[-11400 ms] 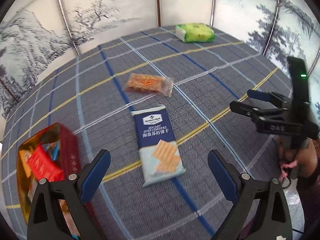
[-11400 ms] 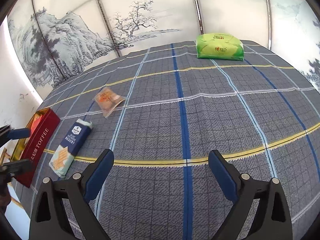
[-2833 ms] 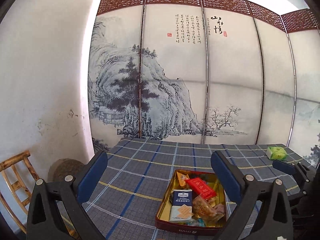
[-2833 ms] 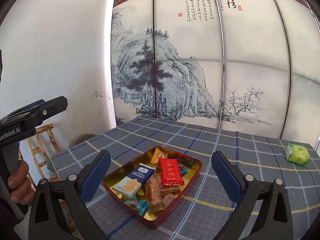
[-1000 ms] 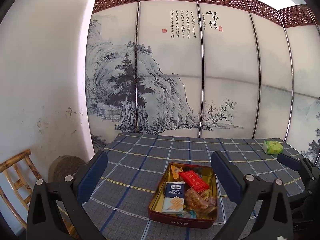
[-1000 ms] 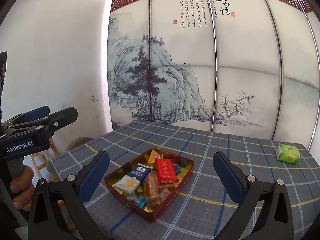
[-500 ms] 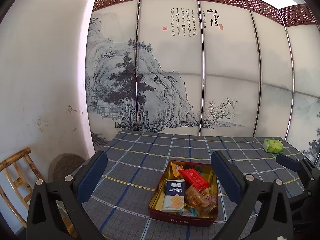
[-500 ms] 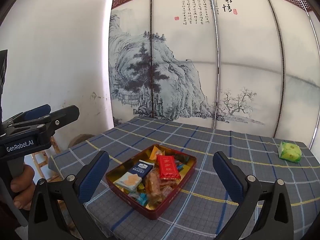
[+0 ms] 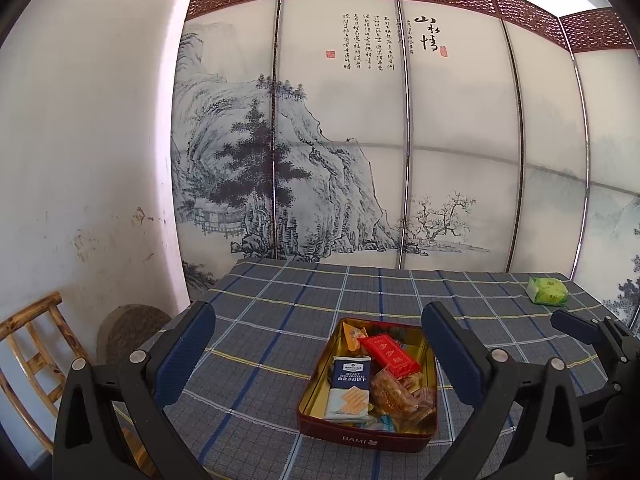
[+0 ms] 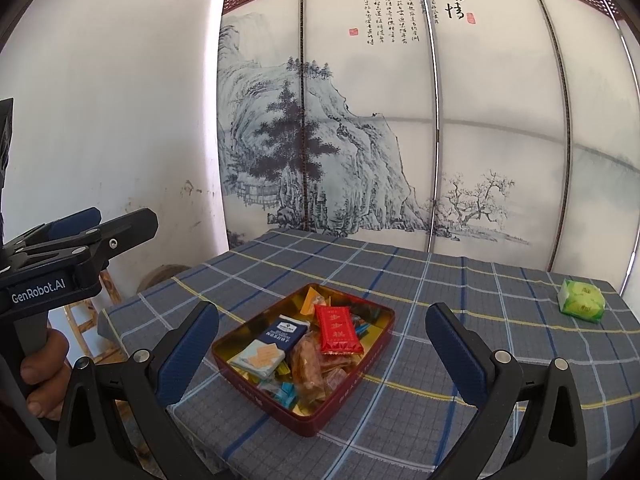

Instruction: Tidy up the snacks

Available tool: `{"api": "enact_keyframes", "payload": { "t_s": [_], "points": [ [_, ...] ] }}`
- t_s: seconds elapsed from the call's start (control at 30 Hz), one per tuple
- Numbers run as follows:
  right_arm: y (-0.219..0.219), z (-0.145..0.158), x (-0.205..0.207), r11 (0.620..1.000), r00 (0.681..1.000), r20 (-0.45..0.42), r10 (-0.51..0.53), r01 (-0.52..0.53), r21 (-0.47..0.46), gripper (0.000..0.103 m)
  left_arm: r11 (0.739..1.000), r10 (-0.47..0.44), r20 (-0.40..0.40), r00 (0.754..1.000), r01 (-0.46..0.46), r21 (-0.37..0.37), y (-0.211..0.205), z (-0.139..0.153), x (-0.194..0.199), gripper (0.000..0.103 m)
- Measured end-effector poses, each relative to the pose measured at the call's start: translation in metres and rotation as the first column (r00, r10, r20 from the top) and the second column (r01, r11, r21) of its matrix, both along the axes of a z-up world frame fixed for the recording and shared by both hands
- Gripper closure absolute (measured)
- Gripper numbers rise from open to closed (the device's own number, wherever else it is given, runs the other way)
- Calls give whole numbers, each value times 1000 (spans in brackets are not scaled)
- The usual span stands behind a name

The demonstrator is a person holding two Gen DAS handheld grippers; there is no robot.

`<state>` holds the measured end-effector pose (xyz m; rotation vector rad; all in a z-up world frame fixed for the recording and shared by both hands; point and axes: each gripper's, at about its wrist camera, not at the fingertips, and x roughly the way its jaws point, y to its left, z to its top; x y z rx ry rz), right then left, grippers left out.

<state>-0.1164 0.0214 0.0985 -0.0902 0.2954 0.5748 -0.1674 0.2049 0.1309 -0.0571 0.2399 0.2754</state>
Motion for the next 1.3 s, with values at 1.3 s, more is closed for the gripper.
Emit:
{"api": "enact_keyframes", "payload": {
  "t_s": [1.3],
  "points": [
    [-179,-101,148,938,889,-314,-334,280,-205,0,1000,-5,-153,988,5,-2,-7,-19,55,1]
  ]
}}
